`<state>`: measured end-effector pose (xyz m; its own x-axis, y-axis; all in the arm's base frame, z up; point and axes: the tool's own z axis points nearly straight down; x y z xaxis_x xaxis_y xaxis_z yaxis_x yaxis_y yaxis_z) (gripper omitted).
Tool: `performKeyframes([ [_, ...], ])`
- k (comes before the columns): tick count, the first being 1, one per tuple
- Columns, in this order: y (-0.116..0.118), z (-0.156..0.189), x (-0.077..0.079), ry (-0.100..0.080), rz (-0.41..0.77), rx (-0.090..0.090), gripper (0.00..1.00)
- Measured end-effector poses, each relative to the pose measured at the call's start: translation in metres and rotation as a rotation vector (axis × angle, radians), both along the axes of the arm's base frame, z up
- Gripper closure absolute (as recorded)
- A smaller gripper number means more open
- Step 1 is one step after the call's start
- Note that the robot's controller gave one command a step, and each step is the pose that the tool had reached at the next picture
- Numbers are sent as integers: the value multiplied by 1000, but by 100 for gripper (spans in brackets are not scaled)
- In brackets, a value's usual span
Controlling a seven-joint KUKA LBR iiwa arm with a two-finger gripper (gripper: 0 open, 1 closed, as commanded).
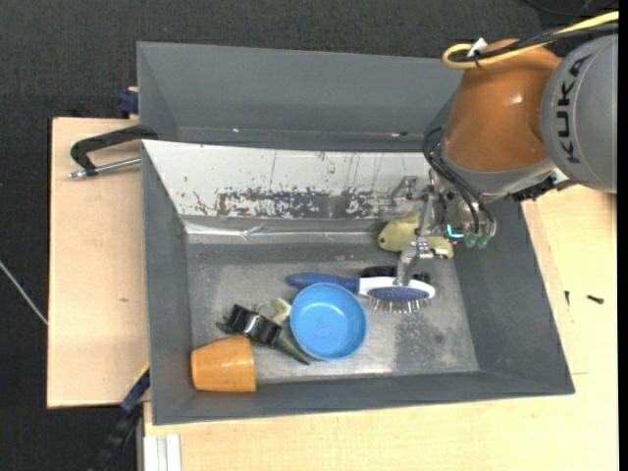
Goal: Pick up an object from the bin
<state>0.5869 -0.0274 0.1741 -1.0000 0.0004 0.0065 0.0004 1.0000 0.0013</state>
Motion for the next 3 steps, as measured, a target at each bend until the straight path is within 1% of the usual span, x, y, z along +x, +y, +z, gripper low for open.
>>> performKeyframes([
  [1, 2, -88, -7, -4, 283, 1, 0],
  [2, 1, -86, -6, -9, 283, 0, 100],
  [3, 26, 30, 13, -22, 231, 0, 100],
])
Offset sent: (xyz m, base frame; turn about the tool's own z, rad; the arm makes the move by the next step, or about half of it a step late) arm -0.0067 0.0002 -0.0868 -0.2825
